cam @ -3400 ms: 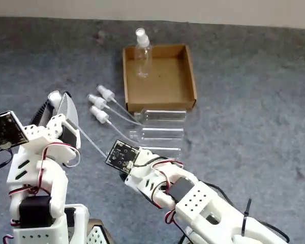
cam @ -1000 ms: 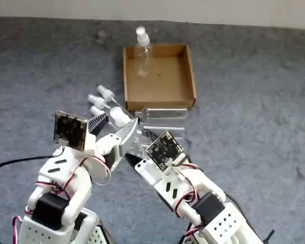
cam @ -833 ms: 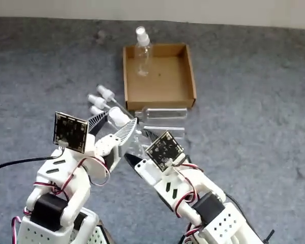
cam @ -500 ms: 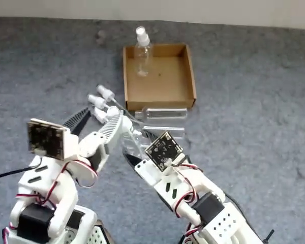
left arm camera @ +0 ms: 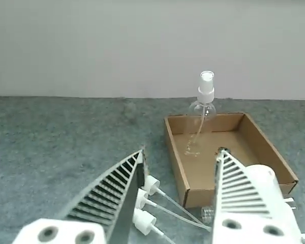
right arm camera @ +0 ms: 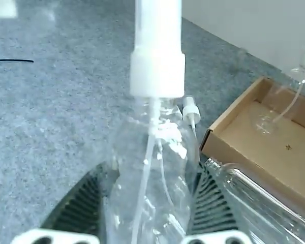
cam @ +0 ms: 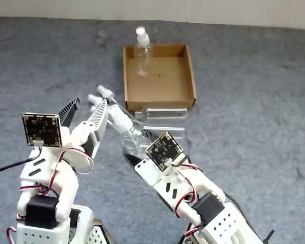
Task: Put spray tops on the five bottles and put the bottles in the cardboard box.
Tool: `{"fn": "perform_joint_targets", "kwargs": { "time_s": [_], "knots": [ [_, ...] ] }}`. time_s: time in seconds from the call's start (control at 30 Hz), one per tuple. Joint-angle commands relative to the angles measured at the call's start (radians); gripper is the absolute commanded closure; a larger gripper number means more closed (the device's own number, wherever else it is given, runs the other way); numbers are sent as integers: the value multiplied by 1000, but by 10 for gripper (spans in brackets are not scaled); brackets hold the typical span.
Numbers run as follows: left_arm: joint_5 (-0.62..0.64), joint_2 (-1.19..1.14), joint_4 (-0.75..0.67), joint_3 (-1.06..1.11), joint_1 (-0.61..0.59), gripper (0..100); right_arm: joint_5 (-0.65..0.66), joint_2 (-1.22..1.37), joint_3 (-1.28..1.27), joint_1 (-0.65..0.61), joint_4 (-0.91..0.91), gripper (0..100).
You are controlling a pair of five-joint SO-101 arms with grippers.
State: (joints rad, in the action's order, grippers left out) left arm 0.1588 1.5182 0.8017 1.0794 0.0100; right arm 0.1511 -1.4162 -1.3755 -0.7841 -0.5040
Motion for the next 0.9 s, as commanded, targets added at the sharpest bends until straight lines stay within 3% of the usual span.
{"fn": "perform_joint_targets", "kwargs": {
  "time_s": [0.0, 0.13, 0.33, 0.5, 0.77, 0.87],
  "knots": [
    [-6, 5, -34, -1, 24, 819, -5, -19, 10, -7, -1, 995],
    [-8, 7, -34, -10, 42, 819, -5, -19, 10, -7, -1, 995],
    [-2, 7, -34, -88, -53, 819, -5, -19, 10, -7, -1, 995],
    [-2, 7, -34, -114, -56, 819, -5, -19, 10, -7, -1, 995],
    [-66, 7, -34, -21, 120, 819, -5, -19, 8, -7, -1, 995],
    [-95, 7, -37, 1, 127, 819, -5, -19, 8, -7, -1, 995]
  ]
}}
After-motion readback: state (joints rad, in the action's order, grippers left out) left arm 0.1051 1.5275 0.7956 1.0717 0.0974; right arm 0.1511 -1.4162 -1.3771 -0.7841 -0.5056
